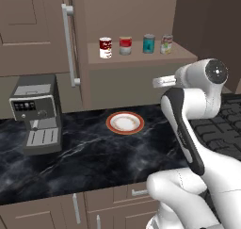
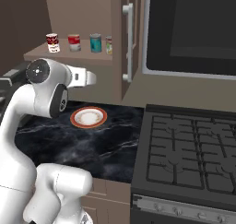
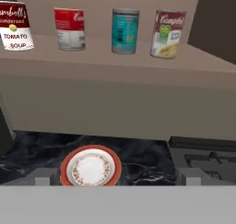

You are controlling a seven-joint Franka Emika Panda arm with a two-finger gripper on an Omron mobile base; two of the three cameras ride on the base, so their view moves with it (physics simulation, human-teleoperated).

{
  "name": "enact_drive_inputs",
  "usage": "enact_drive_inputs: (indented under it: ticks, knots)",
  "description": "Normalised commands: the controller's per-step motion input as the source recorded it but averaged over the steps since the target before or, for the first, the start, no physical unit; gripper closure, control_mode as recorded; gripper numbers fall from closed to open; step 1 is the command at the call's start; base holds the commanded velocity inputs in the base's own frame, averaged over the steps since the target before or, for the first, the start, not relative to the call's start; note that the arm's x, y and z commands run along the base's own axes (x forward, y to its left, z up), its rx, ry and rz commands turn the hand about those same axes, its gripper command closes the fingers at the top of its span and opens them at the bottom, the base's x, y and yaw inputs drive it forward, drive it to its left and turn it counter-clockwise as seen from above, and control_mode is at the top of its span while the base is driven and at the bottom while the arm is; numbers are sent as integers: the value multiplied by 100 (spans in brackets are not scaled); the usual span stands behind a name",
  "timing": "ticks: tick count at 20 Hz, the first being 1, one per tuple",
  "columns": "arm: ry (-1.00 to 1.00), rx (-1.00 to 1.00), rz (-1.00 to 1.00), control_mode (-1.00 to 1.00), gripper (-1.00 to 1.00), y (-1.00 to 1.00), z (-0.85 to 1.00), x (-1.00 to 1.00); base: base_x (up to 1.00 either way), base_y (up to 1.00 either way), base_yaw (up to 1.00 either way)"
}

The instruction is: Stack two cans on top of the other two cans in the cabinet.

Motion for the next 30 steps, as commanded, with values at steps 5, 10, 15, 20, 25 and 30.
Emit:
enact_drive_inputs:
  ticks: [5,10,15,20,25,30]
  knots:
    - [-15,0,-13,-100,-100,-7,51,8,0,0,0]
    - [0,0,-11,-100,-100,-5,33,20,0,0,0]
    - [2,0,-2,-100,-100,-15,37,14,0,0,0]
    - [12,1,0,-100,-100,-21,33,7,0,0,0]
    - [3,1,0,-100,-100,-21,12,25,0,0,0]
    - [1,3,0,-100,-100,-15,4,30,0,0,0]
